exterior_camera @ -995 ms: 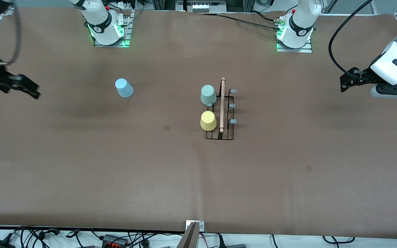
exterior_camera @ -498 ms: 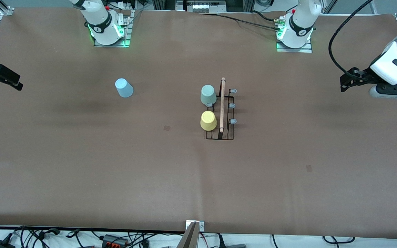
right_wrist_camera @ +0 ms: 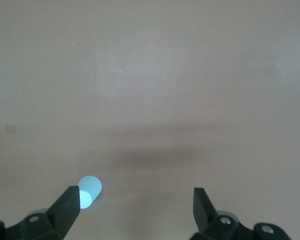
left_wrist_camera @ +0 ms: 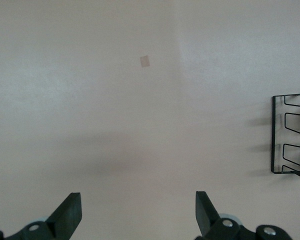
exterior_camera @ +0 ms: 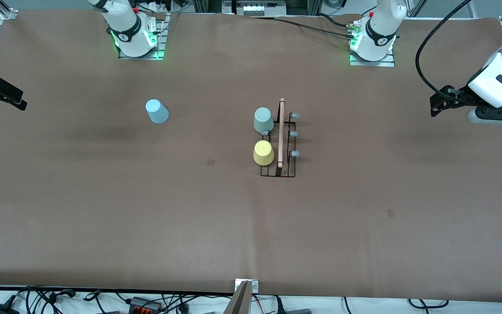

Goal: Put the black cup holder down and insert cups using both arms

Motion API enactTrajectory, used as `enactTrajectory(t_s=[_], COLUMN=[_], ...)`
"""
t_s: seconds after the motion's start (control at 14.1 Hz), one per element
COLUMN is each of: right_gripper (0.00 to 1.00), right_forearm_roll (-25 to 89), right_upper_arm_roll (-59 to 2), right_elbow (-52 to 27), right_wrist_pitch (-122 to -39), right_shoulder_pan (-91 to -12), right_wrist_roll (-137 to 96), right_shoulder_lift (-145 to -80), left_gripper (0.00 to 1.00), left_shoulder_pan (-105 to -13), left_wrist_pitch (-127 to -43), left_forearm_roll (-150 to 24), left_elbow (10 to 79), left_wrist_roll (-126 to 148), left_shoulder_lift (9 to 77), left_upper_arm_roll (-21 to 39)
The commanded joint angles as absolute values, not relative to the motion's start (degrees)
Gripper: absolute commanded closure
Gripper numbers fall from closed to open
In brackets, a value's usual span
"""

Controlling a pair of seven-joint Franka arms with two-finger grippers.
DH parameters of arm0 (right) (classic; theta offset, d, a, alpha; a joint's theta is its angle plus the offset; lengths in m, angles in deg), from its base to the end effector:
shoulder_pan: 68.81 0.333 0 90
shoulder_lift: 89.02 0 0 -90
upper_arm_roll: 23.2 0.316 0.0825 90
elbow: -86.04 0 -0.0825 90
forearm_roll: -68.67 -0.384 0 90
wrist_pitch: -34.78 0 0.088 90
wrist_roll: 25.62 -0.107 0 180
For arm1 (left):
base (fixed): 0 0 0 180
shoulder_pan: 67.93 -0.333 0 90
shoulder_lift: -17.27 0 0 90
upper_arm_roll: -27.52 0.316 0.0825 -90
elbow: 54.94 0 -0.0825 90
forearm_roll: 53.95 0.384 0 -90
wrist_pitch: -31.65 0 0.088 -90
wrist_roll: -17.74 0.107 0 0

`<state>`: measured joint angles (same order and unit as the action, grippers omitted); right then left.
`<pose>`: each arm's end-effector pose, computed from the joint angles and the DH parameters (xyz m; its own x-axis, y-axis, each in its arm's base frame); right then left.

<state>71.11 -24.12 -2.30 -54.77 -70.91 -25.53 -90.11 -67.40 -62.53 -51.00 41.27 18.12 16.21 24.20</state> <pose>0.5589 -0.0340 0.6270 0.9987 -0.0514 0.0020 -0.0515 -0.9978 0.0429 0.5518 -0.0322 0.5898 0.9968 -0.0775 -0.0174 -0.0783 -0.9956 -0.0522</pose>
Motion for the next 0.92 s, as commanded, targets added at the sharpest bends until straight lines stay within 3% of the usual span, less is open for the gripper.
enactTrajectory(t_s=[0.0, 0.85], right_gripper=[0.0, 0.0], right_forearm_roll=[71.13, 66.73], right_upper_arm_roll=[-24.08, -24.17], right_elbow=[-1.68, -2.56], right_wrist_pitch=[-53.81, -53.55], right_shoulder_pan=[-71.35, -72.41], right_wrist_roll=[-23.95, -25.53], right_shoulder_lift=[-89.81, -90.96], left_gripper=[0.0, 0.0], left_shoulder_pan=[-67.93, -68.02], left_wrist_pitch=[-61.69, -61.69], left_forearm_roll=[-52.28, -52.28], left_elbow=[41.04, 41.04], left_wrist_roll=[18.53, 18.53], left_shoulder_lift=[15.69, 15.69], left_upper_arm_roll=[23.83, 23.83])
